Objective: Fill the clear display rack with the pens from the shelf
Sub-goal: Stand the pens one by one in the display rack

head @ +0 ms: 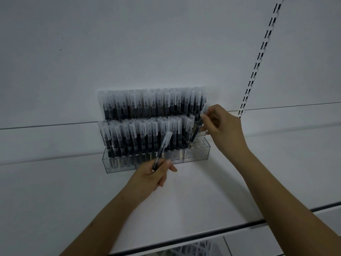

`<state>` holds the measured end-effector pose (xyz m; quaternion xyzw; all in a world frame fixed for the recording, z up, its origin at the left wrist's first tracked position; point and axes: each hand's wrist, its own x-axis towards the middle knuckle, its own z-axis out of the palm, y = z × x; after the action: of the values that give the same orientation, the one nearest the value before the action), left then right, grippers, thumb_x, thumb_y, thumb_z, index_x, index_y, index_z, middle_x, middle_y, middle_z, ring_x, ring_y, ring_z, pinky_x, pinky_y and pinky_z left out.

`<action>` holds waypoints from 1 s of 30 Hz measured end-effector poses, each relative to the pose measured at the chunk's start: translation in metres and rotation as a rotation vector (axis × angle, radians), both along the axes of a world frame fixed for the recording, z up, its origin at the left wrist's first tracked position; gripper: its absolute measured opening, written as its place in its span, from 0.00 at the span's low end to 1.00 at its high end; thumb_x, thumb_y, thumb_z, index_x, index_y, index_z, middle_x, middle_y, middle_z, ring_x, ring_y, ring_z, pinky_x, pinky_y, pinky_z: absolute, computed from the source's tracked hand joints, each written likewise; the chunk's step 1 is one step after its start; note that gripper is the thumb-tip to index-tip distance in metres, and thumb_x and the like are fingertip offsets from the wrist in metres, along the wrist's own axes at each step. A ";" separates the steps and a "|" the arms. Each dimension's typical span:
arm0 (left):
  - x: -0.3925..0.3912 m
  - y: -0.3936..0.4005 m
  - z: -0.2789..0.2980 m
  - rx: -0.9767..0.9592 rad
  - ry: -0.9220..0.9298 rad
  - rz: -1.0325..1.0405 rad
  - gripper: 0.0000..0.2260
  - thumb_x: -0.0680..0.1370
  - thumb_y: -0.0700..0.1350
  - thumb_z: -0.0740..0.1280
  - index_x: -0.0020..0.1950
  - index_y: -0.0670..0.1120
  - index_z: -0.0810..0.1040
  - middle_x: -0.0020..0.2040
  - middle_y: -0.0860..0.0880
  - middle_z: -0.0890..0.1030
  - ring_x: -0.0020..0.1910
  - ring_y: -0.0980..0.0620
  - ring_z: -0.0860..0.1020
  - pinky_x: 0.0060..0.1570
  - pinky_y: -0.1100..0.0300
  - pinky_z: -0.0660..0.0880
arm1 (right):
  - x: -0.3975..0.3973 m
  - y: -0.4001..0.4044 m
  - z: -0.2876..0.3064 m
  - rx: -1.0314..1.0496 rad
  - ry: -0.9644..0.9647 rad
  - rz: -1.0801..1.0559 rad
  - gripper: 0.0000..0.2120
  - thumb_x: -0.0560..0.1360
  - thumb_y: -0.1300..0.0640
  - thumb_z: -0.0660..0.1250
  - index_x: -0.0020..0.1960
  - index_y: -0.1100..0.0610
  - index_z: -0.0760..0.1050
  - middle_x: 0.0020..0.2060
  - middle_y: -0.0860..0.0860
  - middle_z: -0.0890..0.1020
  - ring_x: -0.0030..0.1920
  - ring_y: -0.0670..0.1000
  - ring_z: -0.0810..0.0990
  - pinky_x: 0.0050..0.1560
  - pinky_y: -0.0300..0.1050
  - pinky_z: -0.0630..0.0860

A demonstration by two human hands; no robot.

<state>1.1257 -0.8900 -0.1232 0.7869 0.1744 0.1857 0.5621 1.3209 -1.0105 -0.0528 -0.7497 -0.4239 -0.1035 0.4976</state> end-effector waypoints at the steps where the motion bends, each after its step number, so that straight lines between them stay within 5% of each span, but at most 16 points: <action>1: 0.000 0.000 0.000 0.004 0.001 0.001 0.14 0.81 0.51 0.59 0.46 0.47 0.82 0.25 0.53 0.72 0.24 0.56 0.67 0.28 0.66 0.66 | 0.001 0.002 0.002 -0.019 -0.026 0.005 0.06 0.80 0.54 0.66 0.46 0.55 0.73 0.34 0.46 0.83 0.35 0.42 0.83 0.43 0.50 0.82; 24: -0.002 0.000 0.001 0.009 -0.009 -0.013 0.14 0.81 0.52 0.59 0.47 0.47 0.82 0.27 0.52 0.72 0.26 0.56 0.67 0.29 0.65 0.67 | -0.001 0.010 -0.027 -0.374 -0.186 -0.035 0.07 0.78 0.52 0.67 0.46 0.56 0.79 0.36 0.50 0.82 0.37 0.49 0.79 0.42 0.49 0.79; 27: -0.002 0.000 0.001 0.000 -0.007 -0.011 0.14 0.81 0.51 0.60 0.47 0.47 0.82 0.27 0.52 0.72 0.26 0.56 0.67 0.29 0.66 0.67 | -0.023 0.004 -0.024 -0.214 -0.163 -0.075 0.11 0.79 0.49 0.65 0.43 0.54 0.78 0.35 0.47 0.80 0.35 0.45 0.77 0.39 0.40 0.75; 30: -0.001 0.000 0.001 0.003 -0.013 -0.010 0.13 0.81 0.50 0.60 0.47 0.47 0.82 0.26 0.52 0.72 0.25 0.56 0.68 0.29 0.66 0.67 | -0.058 0.001 -0.021 -0.159 0.049 0.144 0.10 0.77 0.45 0.67 0.44 0.51 0.79 0.36 0.44 0.81 0.38 0.41 0.78 0.39 0.29 0.71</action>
<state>1.1245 -0.8904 -0.1225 0.7874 0.1668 0.1882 0.5629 1.2629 -1.0093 -0.0738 -0.7567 -0.4714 -0.0150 0.4527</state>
